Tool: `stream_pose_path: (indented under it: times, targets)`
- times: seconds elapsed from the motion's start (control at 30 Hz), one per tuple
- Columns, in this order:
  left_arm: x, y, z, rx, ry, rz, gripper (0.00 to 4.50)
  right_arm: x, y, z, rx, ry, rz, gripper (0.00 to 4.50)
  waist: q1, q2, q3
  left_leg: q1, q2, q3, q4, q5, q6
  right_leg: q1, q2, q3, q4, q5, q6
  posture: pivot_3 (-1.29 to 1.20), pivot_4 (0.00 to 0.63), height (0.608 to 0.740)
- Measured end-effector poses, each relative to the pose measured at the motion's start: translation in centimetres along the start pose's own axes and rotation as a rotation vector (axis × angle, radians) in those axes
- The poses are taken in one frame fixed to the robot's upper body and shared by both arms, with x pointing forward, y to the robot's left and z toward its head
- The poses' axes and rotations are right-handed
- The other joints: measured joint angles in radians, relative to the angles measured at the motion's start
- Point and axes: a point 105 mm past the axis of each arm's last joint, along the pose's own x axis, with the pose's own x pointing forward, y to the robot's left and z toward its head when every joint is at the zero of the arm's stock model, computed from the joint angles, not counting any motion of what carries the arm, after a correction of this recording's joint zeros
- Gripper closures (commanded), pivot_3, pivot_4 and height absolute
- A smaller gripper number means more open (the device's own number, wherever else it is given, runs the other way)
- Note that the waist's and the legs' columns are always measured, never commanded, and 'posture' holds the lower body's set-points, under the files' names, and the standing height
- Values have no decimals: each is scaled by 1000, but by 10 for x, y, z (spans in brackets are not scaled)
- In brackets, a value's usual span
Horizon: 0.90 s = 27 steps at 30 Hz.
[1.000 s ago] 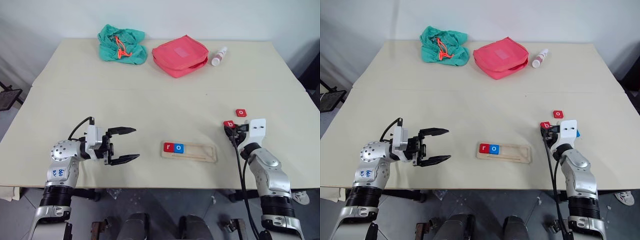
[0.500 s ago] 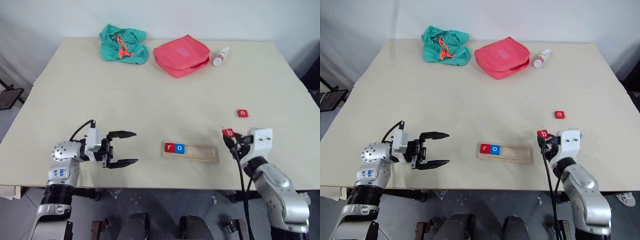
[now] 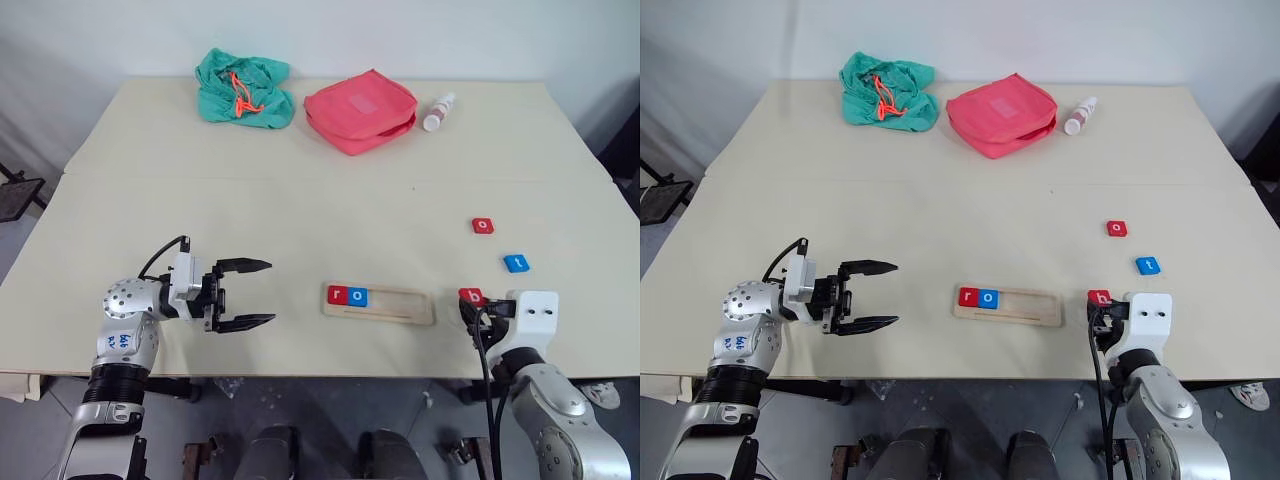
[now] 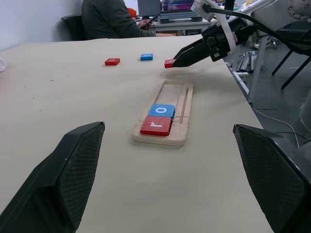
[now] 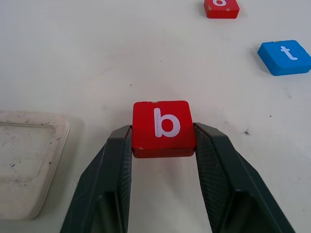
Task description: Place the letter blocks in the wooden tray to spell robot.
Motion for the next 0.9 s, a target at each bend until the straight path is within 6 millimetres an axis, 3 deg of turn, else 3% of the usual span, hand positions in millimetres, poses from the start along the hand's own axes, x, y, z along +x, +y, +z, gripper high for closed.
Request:
stream_pose_path:
  times: [0.2, 0.43, 0.63, 0.9]
  targets:
    - [0, 0, 1, 1, 0, 3, 0, 0, 0, 1, -10, -6, 0, 34, -1, 0, 0, 0, 0, 0, 0, 0, 0, 0, 0, 0, 0, 0, 0, 0, 150, 740]
    - [0, 0, 2, 4, 5, 4, 0, -4, 0, 13, -113, -9, 145, 34, -1, 0, 0, 0, 0, 1, 0, 0, 0, 0, 0, 0, 0, 0, 0, 0, 150, 740]
    - [-1, 0, 2, 1, 5, 5, 0, -9, 4, 33, -329, 28, 454, 34, 0, 0, 0, 0, 0, 1, 1, 0, 0, 2, 0, 0, -2, 0, 0, 0, 150, 740]
    - [-9, 0, 2, -3, 24, 17, 0, 9, -27, 49, -610, 215, 717, 34, -1, 0, 0, 0, 0, 2, 1, 0, 1, 3, 0, -1, -6, 0, 0, 0, 150, 740]
